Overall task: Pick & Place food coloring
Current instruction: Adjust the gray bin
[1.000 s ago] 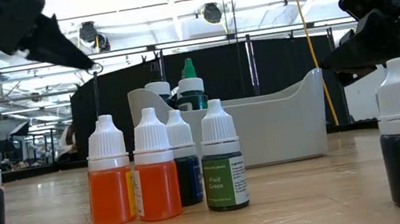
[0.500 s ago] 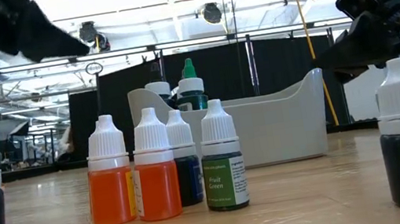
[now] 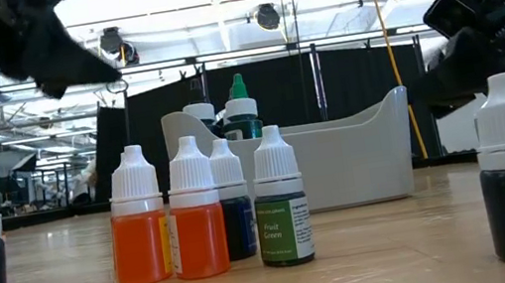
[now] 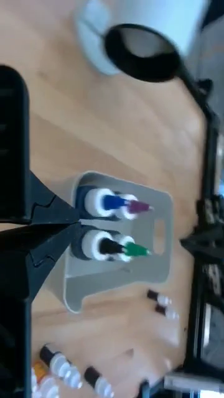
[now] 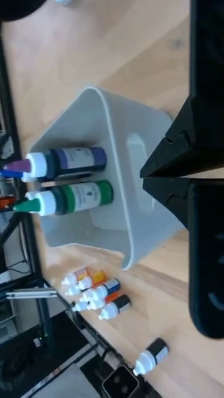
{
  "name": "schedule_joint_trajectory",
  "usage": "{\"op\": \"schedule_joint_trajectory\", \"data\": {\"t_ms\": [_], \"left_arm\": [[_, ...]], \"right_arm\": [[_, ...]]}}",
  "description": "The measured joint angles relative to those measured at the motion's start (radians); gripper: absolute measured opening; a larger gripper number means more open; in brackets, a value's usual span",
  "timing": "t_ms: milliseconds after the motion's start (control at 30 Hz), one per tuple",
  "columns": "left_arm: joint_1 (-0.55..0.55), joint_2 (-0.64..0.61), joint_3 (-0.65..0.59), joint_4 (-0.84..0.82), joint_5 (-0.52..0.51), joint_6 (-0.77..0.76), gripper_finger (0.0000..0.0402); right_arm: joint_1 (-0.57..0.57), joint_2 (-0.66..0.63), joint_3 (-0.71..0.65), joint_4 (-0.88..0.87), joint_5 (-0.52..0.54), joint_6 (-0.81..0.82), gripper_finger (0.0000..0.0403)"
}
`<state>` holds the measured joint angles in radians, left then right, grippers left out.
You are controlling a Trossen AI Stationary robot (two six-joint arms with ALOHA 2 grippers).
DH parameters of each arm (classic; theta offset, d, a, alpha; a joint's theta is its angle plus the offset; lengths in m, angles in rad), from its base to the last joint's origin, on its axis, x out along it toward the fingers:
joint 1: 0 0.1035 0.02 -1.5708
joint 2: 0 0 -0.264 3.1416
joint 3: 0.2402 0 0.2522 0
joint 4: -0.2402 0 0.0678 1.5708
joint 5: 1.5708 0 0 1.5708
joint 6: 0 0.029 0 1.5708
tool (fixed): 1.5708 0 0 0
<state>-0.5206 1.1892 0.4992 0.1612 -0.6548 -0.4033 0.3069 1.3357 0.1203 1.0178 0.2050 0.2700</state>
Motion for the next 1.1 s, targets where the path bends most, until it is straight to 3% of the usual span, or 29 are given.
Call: {"op": "schedule_joint_trajectory", "data": {"t_ms": [133, 400, 700, 1100], "left_arm": [[-0.025, 0.13, 0.0, 0.015, -0.089, -0.171, 0.0002], [0.004, 0.329, 0.0, 0.136, -0.076, -0.283, 0.0001], [0.081, 0.37, 0.002, 0.181, 0.009, -0.258, 0.0002], [0.158, 0.369, 0.002, 0.216, 0.1, -0.207, 0.0002]], "right_arm": [[0.0, 0.0, 0.026, -0.04, 0.003, 0.009, 0.0], [-0.001, 0.062, 0.116, -0.143, 0.06, -0.002, 0.0], [-0.039, 0.148, 0.147, -0.142, 0.053, -0.007, 0.0], [-0.027, 0.158, 0.153, -0.148, 0.055, 0.054, 0.0]]}}
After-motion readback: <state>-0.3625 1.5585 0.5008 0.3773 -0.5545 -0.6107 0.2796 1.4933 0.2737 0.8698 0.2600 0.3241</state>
